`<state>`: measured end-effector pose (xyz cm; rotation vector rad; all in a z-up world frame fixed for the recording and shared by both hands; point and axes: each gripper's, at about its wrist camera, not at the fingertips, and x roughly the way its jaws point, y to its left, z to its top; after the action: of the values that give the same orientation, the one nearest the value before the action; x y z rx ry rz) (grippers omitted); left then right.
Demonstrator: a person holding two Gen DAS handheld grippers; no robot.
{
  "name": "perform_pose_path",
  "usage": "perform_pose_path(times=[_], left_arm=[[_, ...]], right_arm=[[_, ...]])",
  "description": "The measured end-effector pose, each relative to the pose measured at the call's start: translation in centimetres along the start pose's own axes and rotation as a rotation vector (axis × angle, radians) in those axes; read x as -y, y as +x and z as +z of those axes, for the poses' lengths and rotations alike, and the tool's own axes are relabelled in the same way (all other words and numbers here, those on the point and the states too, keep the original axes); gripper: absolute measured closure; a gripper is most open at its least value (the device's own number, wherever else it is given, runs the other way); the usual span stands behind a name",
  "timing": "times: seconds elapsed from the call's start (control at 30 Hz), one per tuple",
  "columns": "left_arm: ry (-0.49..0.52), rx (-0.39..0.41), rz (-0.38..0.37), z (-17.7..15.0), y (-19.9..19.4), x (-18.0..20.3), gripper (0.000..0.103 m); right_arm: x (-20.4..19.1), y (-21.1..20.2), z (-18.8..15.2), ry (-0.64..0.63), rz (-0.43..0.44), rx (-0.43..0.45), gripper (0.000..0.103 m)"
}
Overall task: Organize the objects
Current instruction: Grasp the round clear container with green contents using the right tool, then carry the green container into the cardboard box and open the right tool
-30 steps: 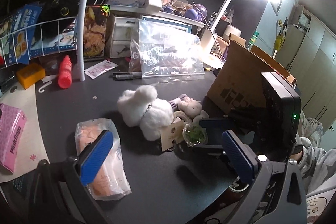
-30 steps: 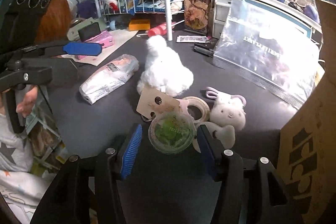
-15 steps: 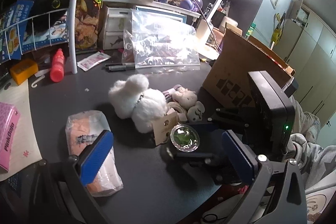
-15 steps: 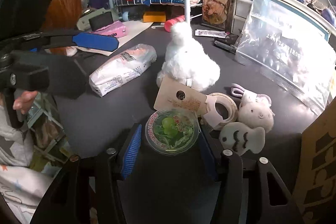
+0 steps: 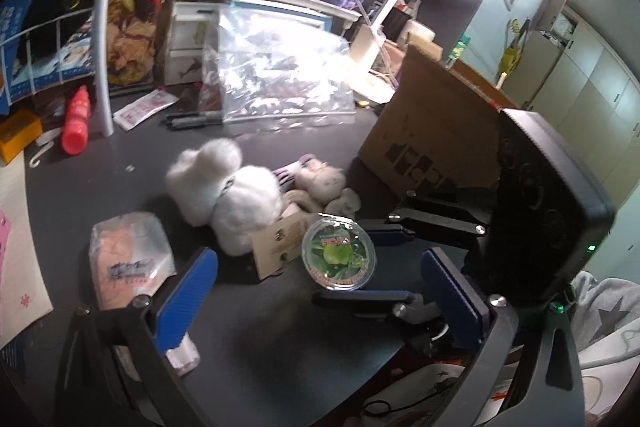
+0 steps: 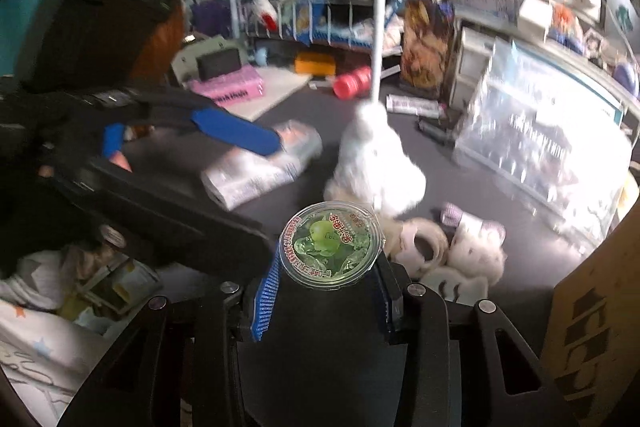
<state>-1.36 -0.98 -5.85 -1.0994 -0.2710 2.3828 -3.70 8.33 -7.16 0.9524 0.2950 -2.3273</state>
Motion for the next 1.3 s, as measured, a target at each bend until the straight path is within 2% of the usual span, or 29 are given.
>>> perform_pose_path(times=[0.13, 0.27, 0.37, 0.57, 0.67, 0.97, 1.3], left_arm=[[0.015, 0.005, -0.054, 1.2, -0.4, 1.0, 0.019], [0.035, 0.012, -0.067, 2.6, -1.0, 1.9, 0.032], [0.064, 0.022, -0.083, 3.8, -1.7, 2.5, 0.040], [0.135, 0.003, -0.092, 6.4, -2.1, 3.9, 0.063], [0.178, 0.000, -0.083, 7.9, -2.1, 5.2, 0.063], [0.271, -0.002, -0.118, 12.9, -0.7, 9.5, 0.064], [0.321, -0.098, -0.195, 16.9, 4.7, 14.3, 0.064]], right_arm=[[-0.5, -1.9, 1.5, -0.045, -0.027, 0.054, 0.067], [-0.7, -3.7, 2.8, -0.069, -0.043, 0.102, 0.067], [-0.8, -4.6, 3.6, -0.099, -0.088, 0.124, 0.067], [-0.4, -6.4, 4.8, -0.121, -0.144, 0.158, 0.067], [0.3, -7.3, 5.2, -0.110, -0.175, 0.172, 0.067], [3.9, -11.4, 6.1, -0.051, -0.276, 0.209, 0.067], [9.4, -15.5, 4.3, 0.072, -0.343, 0.170, 0.067]])
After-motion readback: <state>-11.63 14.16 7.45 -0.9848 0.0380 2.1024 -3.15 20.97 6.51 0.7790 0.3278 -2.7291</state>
